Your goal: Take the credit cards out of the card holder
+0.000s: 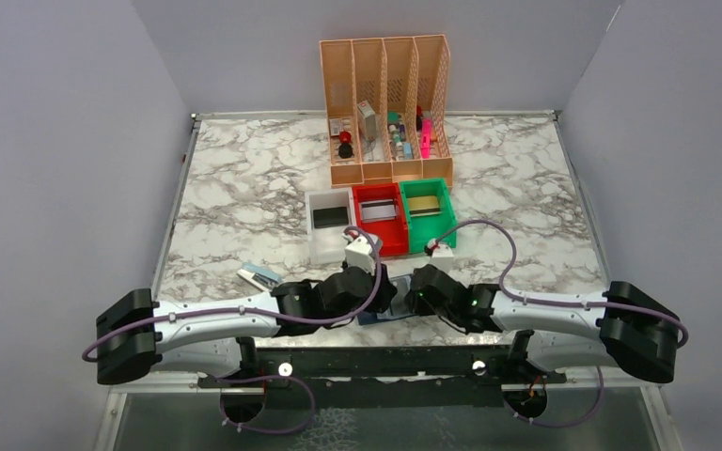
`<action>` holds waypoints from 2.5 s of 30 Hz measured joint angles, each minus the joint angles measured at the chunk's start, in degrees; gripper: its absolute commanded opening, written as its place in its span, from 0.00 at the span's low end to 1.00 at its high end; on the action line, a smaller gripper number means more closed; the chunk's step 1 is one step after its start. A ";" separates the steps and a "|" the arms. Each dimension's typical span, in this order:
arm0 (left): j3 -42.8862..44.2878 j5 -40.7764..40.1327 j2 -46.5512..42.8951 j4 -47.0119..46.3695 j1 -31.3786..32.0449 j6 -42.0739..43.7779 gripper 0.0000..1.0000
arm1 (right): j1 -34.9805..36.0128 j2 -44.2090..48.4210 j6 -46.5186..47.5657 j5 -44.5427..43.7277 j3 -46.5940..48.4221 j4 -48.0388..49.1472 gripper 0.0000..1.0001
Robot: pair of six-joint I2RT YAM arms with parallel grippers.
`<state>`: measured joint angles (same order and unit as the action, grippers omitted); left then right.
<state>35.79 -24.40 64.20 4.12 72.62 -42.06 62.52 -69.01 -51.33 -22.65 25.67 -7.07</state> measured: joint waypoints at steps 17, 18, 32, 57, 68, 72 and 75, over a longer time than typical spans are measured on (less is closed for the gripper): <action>-8.02 -1.01 11.23 -12.85 0.00 -5.84 0.40 | 0.00 2.93 0.00 5.22 -2.82 3.63 0.30; -9.11 -1.16 11.23 -13.49 0.00 -6.25 0.40 | 0.00 2.95 -0.02 5.46 -2.84 3.65 0.30; -11.50 -1.16 12.87 -17.16 0.00 -7.69 0.34 | 0.00 3.19 2.43 5.53 0.17 1.14 0.31; -12.15 -1.11 12.11 -17.38 0.00 -7.67 0.32 | 0.00 -0.22 3.37 5.55 1.07 1.68 0.32; -12.15 -1.11 12.15 -17.40 0.00 -7.69 0.32 | 0.00 0.81 3.41 6.05 1.05 4.39 0.30; -12.15 -1.11 12.15 -17.40 0.00 -7.82 0.32 | 0.00 -1.92 3.39 5.92 1.05 4.48 0.30; -12.15 -1.11 12.20 -17.46 0.00 -7.87 0.32 | 0.00 -2.97 3.41 5.88 1.07 5.03 0.30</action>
<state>23.64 -25.52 76.40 -13.34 72.62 -49.93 62.52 -71.99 -47.92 -16.78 26.74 -2.04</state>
